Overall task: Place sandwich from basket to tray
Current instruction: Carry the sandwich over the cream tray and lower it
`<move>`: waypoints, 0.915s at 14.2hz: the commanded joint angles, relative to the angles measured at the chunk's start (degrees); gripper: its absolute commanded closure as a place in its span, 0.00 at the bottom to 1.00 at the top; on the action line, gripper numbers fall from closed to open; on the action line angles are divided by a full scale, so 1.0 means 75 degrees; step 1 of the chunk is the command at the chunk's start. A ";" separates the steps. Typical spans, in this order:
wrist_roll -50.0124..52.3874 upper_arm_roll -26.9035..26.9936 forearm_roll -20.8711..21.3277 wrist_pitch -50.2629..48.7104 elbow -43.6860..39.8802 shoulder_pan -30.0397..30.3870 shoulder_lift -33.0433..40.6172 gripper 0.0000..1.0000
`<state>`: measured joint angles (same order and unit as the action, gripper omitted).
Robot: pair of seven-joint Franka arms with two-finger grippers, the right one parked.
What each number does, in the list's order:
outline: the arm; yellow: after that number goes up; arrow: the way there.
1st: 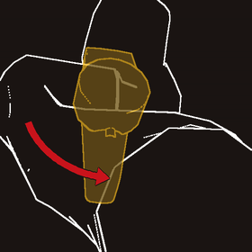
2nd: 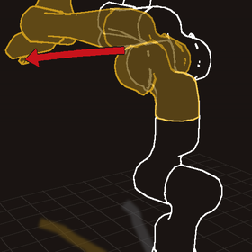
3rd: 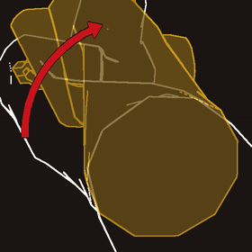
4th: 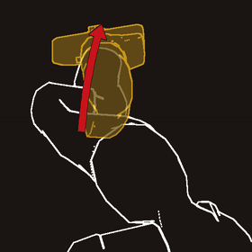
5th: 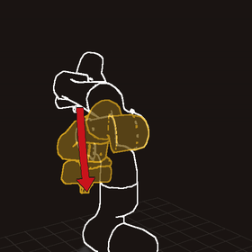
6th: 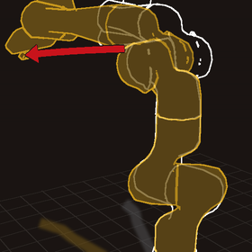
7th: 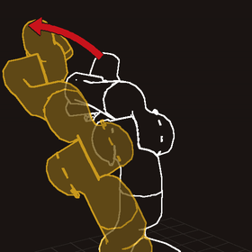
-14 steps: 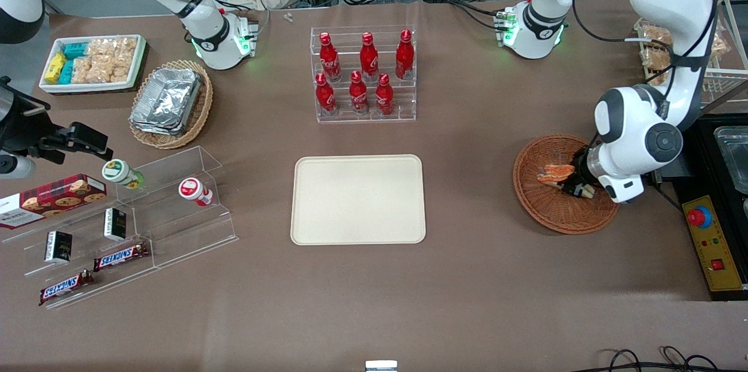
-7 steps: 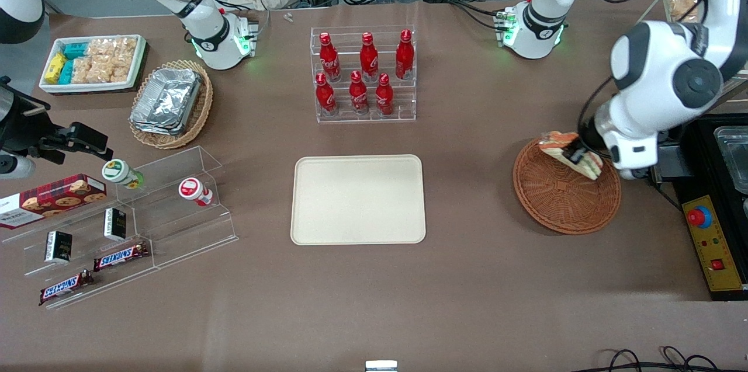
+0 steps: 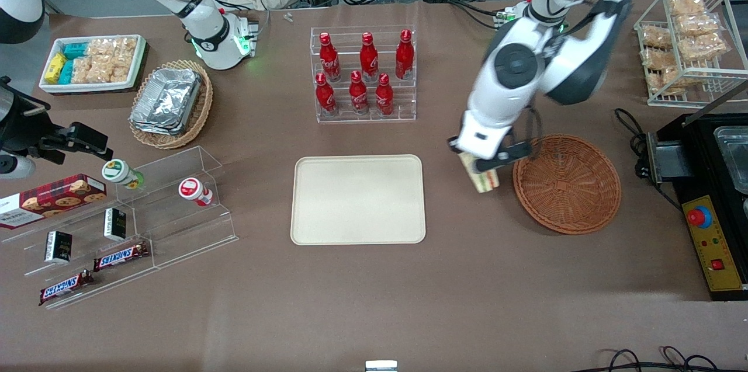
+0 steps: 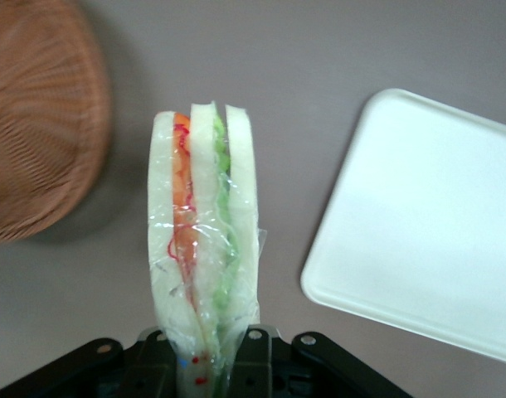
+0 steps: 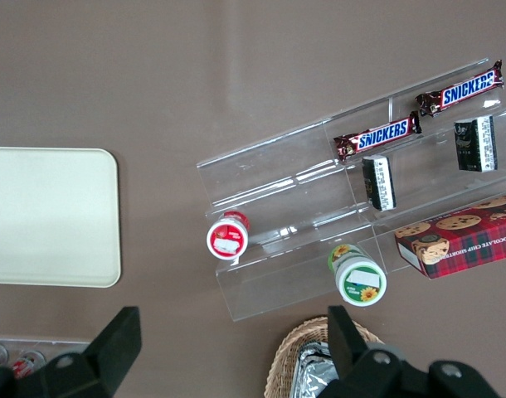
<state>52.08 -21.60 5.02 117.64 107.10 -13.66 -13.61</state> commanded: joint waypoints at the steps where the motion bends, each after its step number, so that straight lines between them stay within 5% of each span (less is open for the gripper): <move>1: -0.0148 0.0009 0.0467 -0.0065 -0.1608 -0.0730 -0.1626 1.00; 3: -0.0241 0.0009 0.0560 0.0098 -0.2068 -0.0954 -0.2319 1.00; 8: -0.0242 0.0009 0.1952 0.1398 -0.2116 -0.1272 -0.3316 1.00; 11: -0.0253 0.0009 0.2096 0.1914 -0.2093 -0.1260 -0.3669 0.94; 13: -0.0253 0.0021 0.2154 0.2021 -0.2093 -0.1260 -0.3763 0.00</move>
<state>50.36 -21.79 19.65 132.25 93.22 -22.56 -40.73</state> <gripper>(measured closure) 0.815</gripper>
